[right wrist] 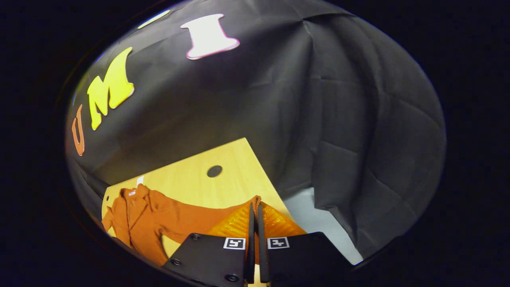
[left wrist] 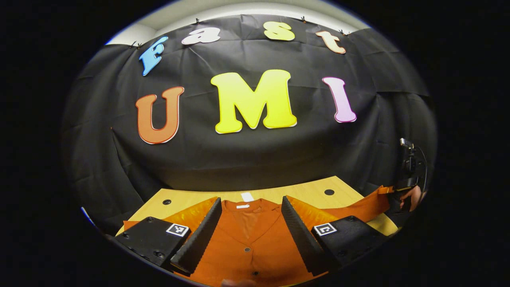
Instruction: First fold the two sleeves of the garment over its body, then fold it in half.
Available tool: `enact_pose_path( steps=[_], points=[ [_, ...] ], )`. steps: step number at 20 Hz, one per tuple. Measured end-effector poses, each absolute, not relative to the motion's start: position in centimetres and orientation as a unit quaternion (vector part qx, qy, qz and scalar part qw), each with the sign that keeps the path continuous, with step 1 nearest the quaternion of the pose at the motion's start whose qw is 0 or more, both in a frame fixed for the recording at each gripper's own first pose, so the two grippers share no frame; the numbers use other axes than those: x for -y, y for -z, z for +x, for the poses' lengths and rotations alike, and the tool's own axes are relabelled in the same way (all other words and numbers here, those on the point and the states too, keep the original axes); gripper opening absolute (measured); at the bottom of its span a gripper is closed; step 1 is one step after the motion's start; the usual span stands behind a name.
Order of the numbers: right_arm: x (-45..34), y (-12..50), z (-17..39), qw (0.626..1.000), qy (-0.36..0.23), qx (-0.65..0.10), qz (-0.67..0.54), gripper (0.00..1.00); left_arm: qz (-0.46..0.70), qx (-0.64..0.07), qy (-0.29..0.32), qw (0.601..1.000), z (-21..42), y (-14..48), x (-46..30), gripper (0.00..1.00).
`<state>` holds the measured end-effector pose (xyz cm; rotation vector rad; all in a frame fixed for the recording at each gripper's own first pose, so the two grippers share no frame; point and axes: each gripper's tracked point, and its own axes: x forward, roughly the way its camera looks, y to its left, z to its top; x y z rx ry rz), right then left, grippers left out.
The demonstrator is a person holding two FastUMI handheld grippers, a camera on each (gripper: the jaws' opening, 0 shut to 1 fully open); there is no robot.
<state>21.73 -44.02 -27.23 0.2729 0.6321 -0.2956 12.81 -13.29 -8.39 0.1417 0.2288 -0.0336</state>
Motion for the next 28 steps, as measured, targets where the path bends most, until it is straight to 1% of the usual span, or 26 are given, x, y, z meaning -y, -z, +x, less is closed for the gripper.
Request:
enact_pose_path(
  steps=[1,4,7,12,16,19,23,26,28],
  points=[
    [42.6,25.6,21.6,0.933,0.142,-0.308,0.121,0.05,0.066,-0.109,0.015,0.992,12.6,8.1,12.5,0.97],
    [37.9,21.4,22.3,0.94,0.129,-0.299,0.105,0.05,0.051,-0.094,0.002,0.994,11.9,7.4,9.0,0.98],
    [32.2,16.9,23.0,0.947,0.1,-0.287,0.101,0.05,0.041,-0.077,-0.012,0.996,11.0,6.6,5.0,0.98],
    [22.9,9.4,25.9,0.961,0.067,-0.254,0.092,0.05,0.015,-0.064,-0.045,0.997,10.2,6.4,-2.6,0.98],
    [13.2,6.7,27.7,0.966,0.031,-0.248,0.064,0.05,-0.007,-0.059,-0.076,0.995,9.2,6.1,-8.6,0.98],
    [4.8,7.3,29.2,0.965,-0.012,-0.256,0.059,0.05,-0.013,-0.05,-0.099,0.994,8.4,5.6,-13.1,0.98],
    [-6.0,10.6,31.0,0.956,-0.08,-0.279,0.04,0.05,-0.019,-0.056,-0.13,0.99,6.8,6.1,-18.6,0.98],
    [-12.9,14.4,31.7,0.945,-0.128,-0.301,0.029,0.05,-0.021,-0.06,-0.154,0.986,5.7,6.7,-21.9,0.98],
    [-16.3,17.9,31.6,0.934,-0.15,-0.323,0.025,0.05,-0.021,-0.063,-0.165,0.984,5.0,7.2,-23.7,0.98]
  ],
)
